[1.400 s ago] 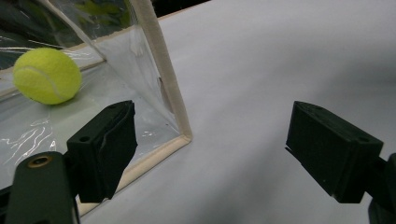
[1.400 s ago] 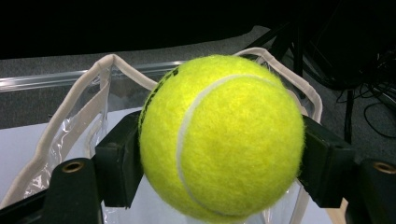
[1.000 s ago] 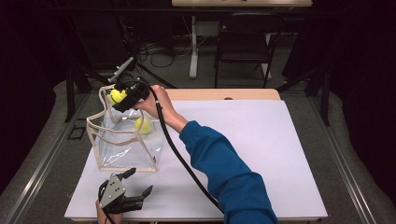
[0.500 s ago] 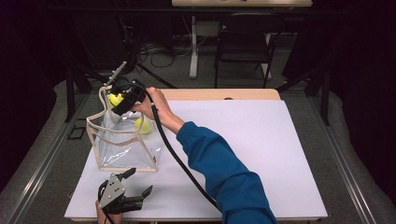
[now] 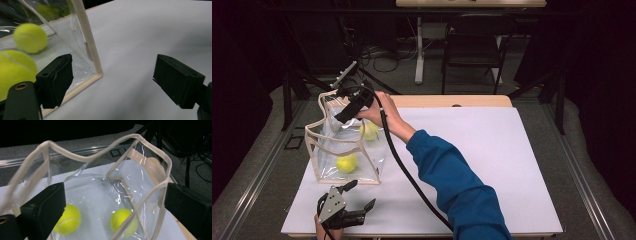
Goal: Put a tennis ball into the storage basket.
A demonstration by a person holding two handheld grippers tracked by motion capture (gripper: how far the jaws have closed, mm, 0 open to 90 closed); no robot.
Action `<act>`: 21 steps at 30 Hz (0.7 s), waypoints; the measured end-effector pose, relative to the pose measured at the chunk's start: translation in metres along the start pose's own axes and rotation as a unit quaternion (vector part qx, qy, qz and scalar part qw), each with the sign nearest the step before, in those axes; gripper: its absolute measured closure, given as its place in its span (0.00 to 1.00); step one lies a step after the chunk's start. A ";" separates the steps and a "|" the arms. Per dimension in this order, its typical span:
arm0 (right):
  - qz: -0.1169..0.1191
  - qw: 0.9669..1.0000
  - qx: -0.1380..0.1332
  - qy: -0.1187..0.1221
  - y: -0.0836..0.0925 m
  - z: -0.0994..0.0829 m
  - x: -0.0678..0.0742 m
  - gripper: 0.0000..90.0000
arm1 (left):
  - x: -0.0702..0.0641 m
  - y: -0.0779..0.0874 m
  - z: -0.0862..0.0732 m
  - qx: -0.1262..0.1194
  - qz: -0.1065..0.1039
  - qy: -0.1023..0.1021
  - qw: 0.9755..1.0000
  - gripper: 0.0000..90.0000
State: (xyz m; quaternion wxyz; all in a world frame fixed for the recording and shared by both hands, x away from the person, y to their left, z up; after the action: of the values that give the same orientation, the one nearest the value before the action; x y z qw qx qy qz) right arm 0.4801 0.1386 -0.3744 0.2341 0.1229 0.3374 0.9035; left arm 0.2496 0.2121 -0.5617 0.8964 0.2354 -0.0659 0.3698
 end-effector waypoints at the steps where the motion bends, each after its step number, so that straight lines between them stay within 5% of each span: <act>1: 0.003 1.000 -0.004 -0.003 0.004 -0.001 -0.001 0.02 | 0.000 0.000 0.000 0.000 0.000 0.001 1.000 0.18; 11: 0.024 1.000 -0.010 -0.007 0.038 -0.019 -0.008 0.00 | -0.001 -0.001 0.001 0.002 0.001 -0.002 1.000 0.18; 21: 0.016 1.000 -0.008 -0.020 0.060 -0.044 -0.021 0.00 | -0.001 -0.004 0.001 0.005 -0.001 -0.005 1.000 0.18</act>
State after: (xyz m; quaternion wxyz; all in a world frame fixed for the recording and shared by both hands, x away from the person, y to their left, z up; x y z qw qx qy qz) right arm 0.4607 0.0636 -0.3686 0.2274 0.1443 0.3235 0.9071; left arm 0.2517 0.2083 -0.5624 0.8952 0.2416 -0.0686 0.3681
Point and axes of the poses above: each handheld gripper's, and its own axes: y roughly backward along the jaws, z roughly out of its top, x roughly to its left, the point moved 3 cm from there along -y, roughly forward along the jaws, and after that the axes turned 13 degrees about -y, right-handed, at the moved point
